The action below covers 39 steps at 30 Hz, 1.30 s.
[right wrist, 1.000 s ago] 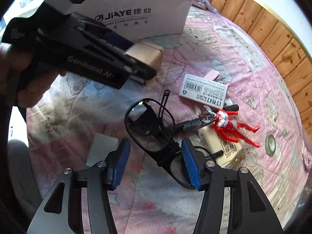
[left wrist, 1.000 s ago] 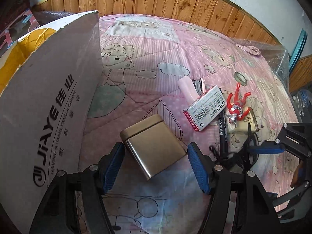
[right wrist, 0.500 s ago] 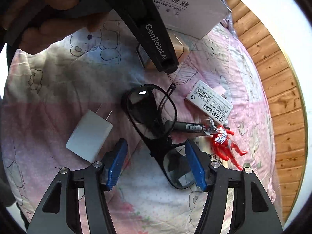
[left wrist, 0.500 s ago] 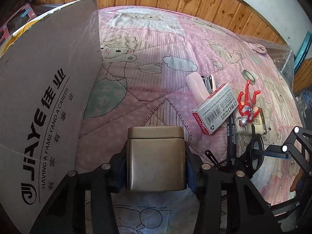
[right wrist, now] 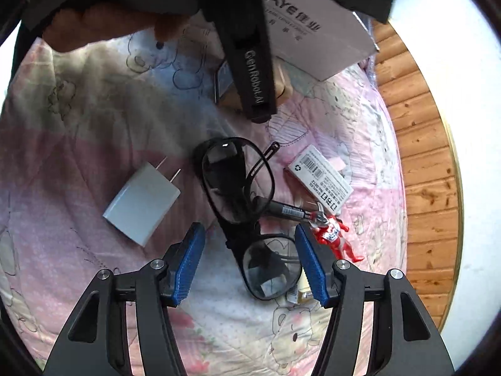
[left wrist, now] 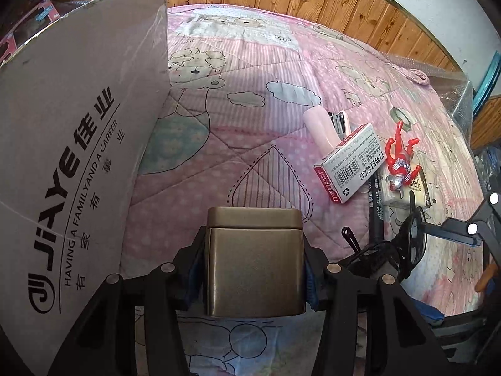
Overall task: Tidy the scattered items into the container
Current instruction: 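Close the left tool on the bronze tin while the right tool positions over the glasses, then lift the tin with the left tool while the right tool grasps and lifts the glasses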
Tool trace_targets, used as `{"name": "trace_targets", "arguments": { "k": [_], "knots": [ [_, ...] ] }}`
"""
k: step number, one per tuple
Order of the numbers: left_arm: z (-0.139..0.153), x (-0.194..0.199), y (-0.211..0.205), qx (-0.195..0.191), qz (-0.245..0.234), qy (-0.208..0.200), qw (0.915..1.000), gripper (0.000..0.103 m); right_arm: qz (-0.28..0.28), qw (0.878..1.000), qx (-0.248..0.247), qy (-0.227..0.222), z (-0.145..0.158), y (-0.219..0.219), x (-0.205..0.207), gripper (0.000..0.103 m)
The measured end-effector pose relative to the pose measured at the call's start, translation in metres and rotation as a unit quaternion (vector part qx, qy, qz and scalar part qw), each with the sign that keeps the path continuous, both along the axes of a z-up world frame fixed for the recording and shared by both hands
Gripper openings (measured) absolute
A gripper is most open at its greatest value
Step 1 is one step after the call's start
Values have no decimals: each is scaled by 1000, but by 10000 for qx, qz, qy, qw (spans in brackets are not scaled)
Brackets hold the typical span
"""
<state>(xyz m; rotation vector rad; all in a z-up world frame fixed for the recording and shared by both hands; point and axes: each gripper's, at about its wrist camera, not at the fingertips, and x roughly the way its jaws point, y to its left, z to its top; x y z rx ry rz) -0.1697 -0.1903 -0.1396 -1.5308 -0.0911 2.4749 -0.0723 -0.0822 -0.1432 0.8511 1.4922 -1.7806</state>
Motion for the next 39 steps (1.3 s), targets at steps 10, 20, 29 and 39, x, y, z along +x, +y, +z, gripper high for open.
{"name": "trace_targets", "arguments": {
  "k": [10,20,29,39],
  "knots": [
    [20,10,-1,183,-124,195,9996,49,-1019,9870,-938,-815,25,1,-18,37],
    [53,48,12,18,-186,343,9992,49,-2526,9390,-2116,-990,59,20,-12,37],
    [81,77,21,-22,-283,505,9983,49,-3137,9103,-2583,-788,89,37,21,10],
    [91,94,8,92,-147,537,9984,49,-3254,8903,-2927,-1257,89,40,20,11]
  ]
}}
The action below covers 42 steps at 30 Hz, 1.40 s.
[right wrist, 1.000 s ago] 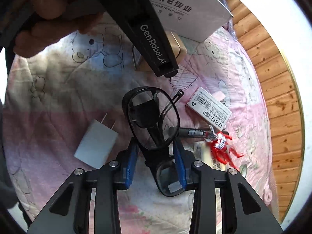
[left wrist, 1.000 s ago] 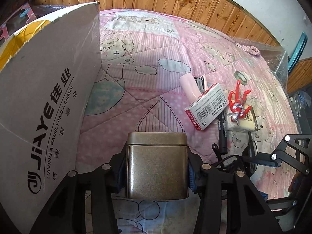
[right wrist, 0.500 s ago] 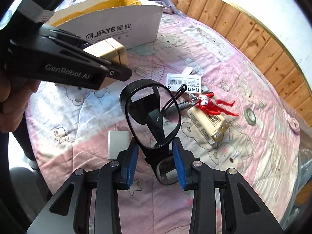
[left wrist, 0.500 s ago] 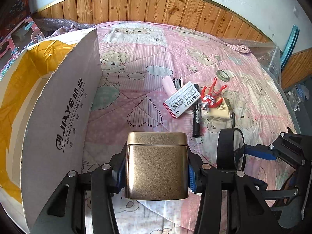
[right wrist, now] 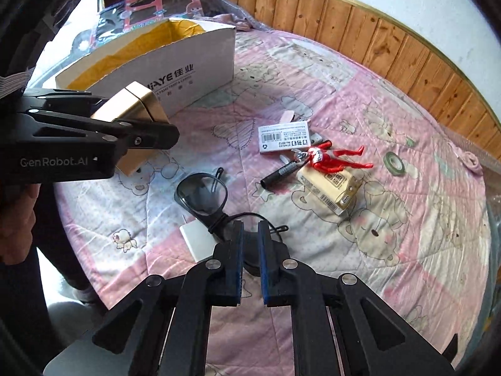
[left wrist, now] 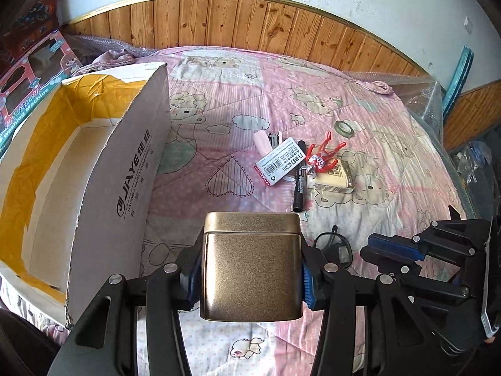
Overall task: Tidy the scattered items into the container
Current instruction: 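Lift the tin with the left tool while the right tool grasps and lifts the glasses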
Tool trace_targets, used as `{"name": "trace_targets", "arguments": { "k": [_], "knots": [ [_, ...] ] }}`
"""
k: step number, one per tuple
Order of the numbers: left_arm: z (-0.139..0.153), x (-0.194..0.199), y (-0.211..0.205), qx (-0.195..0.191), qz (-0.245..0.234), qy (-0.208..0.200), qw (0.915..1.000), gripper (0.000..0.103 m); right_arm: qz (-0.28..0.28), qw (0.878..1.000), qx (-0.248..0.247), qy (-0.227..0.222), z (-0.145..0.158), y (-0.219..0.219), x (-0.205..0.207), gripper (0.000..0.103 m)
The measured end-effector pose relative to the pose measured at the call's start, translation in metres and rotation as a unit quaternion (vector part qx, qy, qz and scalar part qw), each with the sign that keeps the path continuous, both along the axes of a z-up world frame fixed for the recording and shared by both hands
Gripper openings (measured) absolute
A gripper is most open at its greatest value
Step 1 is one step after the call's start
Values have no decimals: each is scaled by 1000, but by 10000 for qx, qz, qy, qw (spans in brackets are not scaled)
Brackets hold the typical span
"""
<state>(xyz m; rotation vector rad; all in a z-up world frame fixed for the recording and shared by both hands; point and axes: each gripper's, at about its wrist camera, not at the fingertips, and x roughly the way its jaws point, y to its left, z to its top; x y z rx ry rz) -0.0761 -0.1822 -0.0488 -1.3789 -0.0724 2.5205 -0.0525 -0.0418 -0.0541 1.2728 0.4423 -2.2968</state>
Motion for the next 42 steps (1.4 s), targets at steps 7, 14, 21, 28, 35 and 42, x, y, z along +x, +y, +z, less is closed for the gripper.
{"name": "trace_targets", "arguments": {
  "k": [7,14,21,28,35,42],
  "knots": [
    [-11,4,-17,199,171,-218,9994,50,1012,9944,302,7,-10,-32,6,48],
    [-18,-1,-18,290,117,-300,9991,50,700,9932,568,-740,-54,-33,-46,46],
    [-29,-9,-23,455,159,-447,9978,50,945,9908,799,-548,-56,-37,-47,50],
    [-32,-7,-23,448,174,-475,9977,50,1518,9760,1526,-323,-68,-64,-57,44],
    [-24,-7,-30,481,246,-364,9979,50,490,9957,323,-724,-37,-28,-78,24],
    [-12,2,-17,424,83,-264,9987,49,-10,9972,-178,-723,-18,-12,-60,18]
  ]
}}
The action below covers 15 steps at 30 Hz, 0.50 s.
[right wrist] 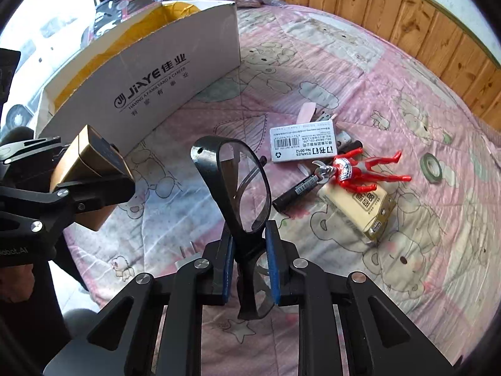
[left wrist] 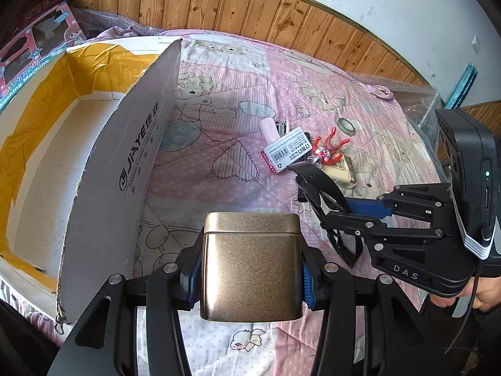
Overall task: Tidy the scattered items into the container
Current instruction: 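Lift the tin with the left tool while the right tool grasps and lifts the glasses, then carry the tin in the left tool and glasses in the right tool toward the cardboard box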
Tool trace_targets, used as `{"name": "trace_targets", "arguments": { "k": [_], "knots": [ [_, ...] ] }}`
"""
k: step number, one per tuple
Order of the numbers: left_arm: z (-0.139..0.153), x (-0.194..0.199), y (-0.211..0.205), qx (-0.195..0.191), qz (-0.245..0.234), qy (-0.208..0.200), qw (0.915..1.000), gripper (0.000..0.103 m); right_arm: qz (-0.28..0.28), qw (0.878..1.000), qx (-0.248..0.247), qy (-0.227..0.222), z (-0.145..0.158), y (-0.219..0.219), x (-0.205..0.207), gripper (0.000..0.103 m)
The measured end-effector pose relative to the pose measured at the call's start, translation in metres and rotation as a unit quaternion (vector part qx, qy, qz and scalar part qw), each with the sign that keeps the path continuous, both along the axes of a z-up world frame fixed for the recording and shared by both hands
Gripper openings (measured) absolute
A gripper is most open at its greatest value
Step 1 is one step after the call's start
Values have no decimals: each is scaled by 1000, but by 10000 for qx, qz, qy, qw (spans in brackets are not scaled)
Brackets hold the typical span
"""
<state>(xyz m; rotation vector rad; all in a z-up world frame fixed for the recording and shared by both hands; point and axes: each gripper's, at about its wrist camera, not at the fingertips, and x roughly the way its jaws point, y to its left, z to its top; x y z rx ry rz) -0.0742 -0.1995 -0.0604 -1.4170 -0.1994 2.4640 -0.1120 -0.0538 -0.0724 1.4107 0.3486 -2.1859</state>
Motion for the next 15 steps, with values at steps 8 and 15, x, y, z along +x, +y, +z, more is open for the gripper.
{"name": "trace_targets", "arguments": {
  "k": [8,15],
  "knots": [
    [18,13,5,-60,-56,180,9998,49,-411,9989,-183,-121,0,9,11,17],
    [12,16,12,-66,-95,102,9999,50,-955,9952,13,-219,-17,15,-24,23]
  ]
}}
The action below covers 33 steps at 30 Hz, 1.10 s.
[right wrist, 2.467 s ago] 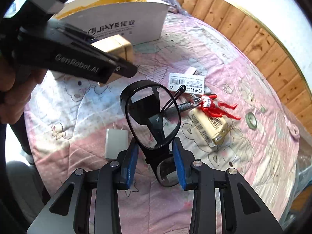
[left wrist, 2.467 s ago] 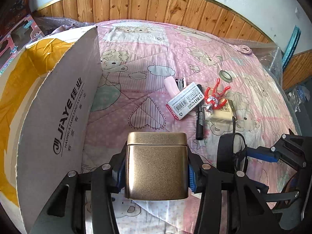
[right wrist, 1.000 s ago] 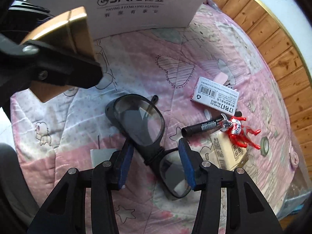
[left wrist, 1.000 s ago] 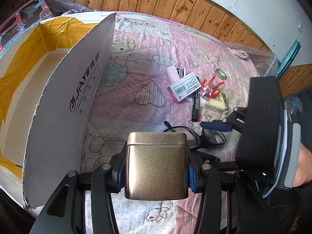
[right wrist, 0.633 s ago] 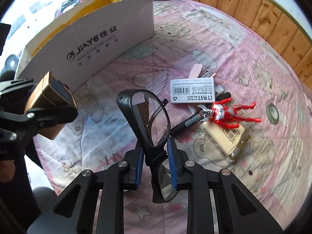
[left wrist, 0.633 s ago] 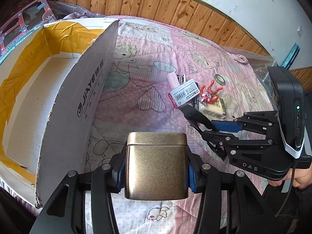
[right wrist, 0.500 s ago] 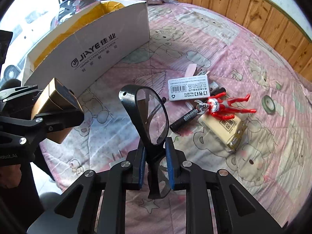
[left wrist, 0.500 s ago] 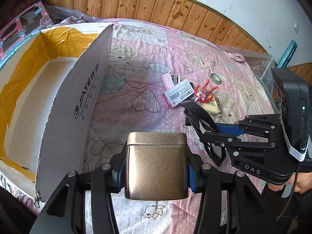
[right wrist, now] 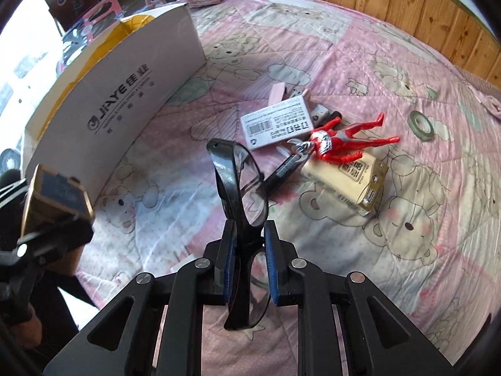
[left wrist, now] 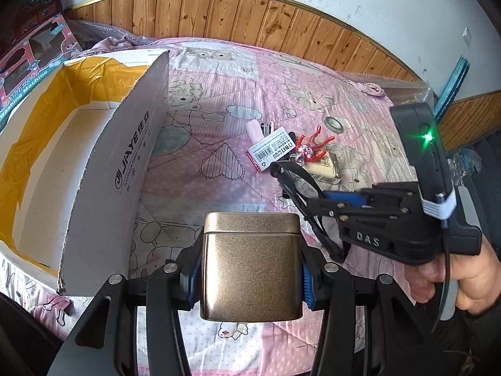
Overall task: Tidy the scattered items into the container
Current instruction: 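Carry the tin in the left tool and glasses in the right tool toward the cardboard box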
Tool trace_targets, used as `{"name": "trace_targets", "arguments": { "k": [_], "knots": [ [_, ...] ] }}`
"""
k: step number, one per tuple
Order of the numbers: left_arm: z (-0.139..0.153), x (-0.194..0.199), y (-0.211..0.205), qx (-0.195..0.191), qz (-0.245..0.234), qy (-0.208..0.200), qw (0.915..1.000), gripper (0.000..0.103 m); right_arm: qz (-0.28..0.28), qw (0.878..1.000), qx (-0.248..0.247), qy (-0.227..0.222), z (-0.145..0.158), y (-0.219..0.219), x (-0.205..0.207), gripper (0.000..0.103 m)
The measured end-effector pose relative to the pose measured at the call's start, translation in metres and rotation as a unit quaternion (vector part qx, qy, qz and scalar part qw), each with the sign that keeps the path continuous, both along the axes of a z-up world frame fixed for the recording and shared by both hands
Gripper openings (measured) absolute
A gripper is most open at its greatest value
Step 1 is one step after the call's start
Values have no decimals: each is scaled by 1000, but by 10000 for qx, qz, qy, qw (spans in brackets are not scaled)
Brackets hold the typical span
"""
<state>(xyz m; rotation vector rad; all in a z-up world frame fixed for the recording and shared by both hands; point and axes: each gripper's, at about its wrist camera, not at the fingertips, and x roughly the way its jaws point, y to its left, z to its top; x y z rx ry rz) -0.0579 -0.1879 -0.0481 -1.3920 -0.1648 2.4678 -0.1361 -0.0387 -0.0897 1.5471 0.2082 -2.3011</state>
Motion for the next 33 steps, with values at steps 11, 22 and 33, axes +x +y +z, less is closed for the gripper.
{"name": "trace_targets", "arguments": {
  "k": [11,22,33],
  "knots": [
    [-12,-13,-12,90,50,-94,9999,49,700,9967,298,-283,-10,-8,-12,48],
    [-29,-26,-24,250,142,-251,9993,49,-464,9872,-1165,-988,-12,35,-17,46],
    [-29,-25,-21,332,92,-252,9991,49,1360,9863,916,-175,-13,-33,1,51]
  ]
}}
